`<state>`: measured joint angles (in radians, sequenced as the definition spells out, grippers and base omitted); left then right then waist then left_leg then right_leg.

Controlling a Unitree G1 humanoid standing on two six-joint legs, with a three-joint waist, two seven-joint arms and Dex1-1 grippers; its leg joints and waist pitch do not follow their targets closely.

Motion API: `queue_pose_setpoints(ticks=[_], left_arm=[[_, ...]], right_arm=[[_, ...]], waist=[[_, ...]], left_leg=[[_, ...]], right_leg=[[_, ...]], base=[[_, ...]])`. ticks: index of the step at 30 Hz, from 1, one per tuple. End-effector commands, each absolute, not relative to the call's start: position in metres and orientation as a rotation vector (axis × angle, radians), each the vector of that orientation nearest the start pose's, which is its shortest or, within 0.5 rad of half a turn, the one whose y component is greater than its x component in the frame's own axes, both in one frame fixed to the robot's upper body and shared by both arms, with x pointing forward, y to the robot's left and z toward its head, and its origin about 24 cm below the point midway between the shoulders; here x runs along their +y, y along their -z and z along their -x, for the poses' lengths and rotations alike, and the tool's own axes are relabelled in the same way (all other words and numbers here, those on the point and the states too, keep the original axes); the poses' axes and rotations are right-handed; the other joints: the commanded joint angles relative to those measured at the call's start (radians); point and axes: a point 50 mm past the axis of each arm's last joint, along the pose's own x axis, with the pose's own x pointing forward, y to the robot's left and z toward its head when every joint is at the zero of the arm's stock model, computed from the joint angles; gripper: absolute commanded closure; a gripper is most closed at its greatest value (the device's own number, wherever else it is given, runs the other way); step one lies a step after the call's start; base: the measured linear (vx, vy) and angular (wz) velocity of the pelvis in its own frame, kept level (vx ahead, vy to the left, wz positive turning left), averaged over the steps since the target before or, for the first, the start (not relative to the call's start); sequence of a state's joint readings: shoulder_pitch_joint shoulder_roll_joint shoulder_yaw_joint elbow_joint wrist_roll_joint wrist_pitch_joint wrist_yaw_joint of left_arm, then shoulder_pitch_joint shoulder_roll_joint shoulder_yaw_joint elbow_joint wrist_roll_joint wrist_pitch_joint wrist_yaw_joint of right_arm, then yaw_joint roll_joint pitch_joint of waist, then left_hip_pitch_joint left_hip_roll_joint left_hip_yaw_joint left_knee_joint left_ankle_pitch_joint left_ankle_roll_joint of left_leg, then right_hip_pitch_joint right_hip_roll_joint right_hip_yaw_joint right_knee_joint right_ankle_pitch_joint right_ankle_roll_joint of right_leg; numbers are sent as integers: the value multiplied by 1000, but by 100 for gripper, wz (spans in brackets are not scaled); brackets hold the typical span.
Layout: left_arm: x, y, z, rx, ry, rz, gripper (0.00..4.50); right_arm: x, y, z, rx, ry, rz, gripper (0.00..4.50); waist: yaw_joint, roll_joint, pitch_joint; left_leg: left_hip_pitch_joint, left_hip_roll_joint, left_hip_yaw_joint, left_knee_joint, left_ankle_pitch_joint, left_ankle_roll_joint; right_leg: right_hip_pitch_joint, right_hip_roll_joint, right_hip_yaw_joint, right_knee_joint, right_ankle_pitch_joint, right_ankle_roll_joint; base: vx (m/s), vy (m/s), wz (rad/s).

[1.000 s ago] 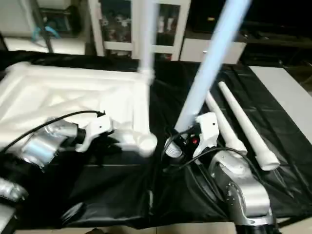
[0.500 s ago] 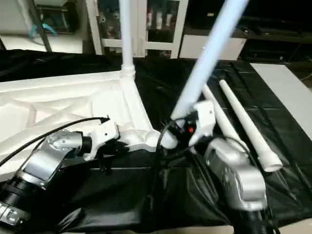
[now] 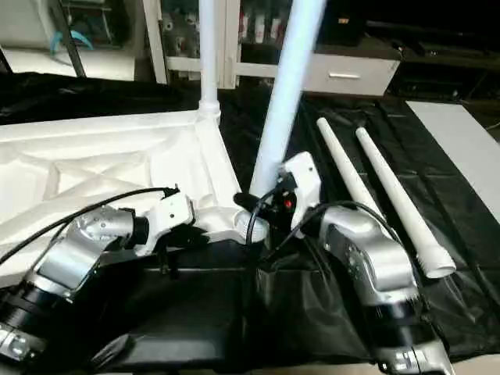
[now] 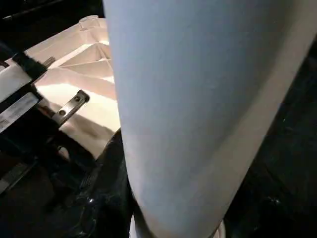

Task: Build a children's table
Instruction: Insert table leg to table base

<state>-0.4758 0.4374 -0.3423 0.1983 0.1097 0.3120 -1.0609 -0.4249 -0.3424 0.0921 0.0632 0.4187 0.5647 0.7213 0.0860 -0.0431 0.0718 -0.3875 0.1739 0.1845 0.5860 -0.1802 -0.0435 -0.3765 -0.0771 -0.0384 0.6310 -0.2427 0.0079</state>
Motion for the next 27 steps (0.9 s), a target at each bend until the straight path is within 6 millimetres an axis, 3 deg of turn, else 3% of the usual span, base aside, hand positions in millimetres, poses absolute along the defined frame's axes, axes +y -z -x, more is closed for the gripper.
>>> queue_pose_setpoints(ticks=[1, 4, 7, 20, 27], left_arm=[[120, -58, -289, 486, 1287, -575, 450], [120, -58, -288, 491, 1296, -580, 450], [120, -58, -286, 497, 1306, -581, 450], [121, -59, -287, 506, 1311, -591, 450], [122, -59, -287, 506, 1306, -589, 450]], right_arm=[[-132, -102, -309, 239, -920, -69, 264], [-131, -102, -313, 238, -928, -60, 264], [-130, -101, -317, 238, -939, -57, 264], [-127, -93, -326, 271, -960, -59, 264], [-133, -86, -322, 282, -931, -134, 265]], waist=[[-7, -5, -48], [-6, -7, -45], [-8, -7, -42], [-12, -9, -40], [-11, -8, -41]], left_leg=[[27, 57, -17, -66, -40, 66], [27, 58, -16, -65, -25, 77], [28, 60, -15, -67, -55, 68], [29, 61, -14, -70, -75, 53], [29, 62, -13, -70, -64, 58]], right_leg=[[25, -68, 40, -59, 95, -242], [24, -67, 40, -55, 129, -254], [23, -68, 40, -59, 84, -257], [24, -69, 42, -62, 61, -261], [24, -70, 42, -61, 74, -262]], base=[[0, 0, 0], [0, 0, 0], [0, 0, 0], [0, 0, 0], [0, 0, 0]])
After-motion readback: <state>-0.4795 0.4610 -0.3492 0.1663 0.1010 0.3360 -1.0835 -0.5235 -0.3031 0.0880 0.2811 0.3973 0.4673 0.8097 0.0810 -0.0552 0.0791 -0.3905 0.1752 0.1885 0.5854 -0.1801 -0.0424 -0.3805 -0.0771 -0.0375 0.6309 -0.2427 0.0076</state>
